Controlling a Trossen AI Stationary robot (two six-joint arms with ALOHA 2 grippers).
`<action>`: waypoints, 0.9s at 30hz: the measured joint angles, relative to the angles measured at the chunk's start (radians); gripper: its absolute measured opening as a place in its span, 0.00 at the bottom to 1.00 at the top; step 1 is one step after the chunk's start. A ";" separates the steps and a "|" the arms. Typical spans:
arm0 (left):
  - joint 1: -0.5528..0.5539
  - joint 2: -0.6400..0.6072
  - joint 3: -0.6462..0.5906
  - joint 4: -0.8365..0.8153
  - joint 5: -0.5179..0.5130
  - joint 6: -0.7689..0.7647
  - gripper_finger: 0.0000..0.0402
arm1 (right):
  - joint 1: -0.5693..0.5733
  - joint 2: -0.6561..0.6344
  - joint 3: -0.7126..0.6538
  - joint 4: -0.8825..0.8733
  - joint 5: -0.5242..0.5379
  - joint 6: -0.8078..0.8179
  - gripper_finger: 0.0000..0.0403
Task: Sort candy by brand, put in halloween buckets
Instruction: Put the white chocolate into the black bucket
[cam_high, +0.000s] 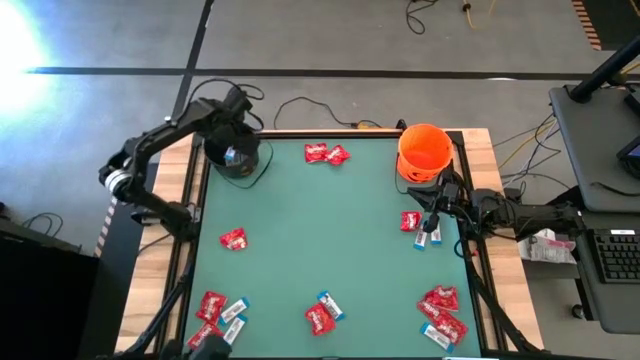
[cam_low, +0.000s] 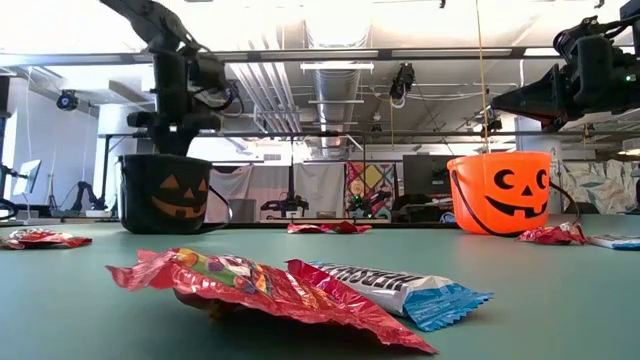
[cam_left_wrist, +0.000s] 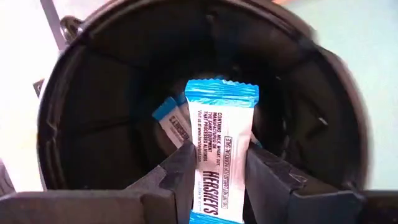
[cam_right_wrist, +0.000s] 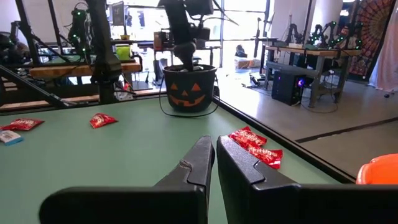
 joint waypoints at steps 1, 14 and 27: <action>0.011 0.011 0.008 0.007 0.004 -0.004 0.27 | 0.000 0.000 0.000 0.000 0.000 0.000 0.04; 0.138 0.052 -0.004 0.068 0.117 -0.058 0.27 | 0.000 0.000 0.000 0.000 0.000 0.000 0.04; 0.162 0.082 -0.125 0.184 0.177 -0.036 0.27 | 0.000 0.000 0.000 0.000 0.000 0.000 0.04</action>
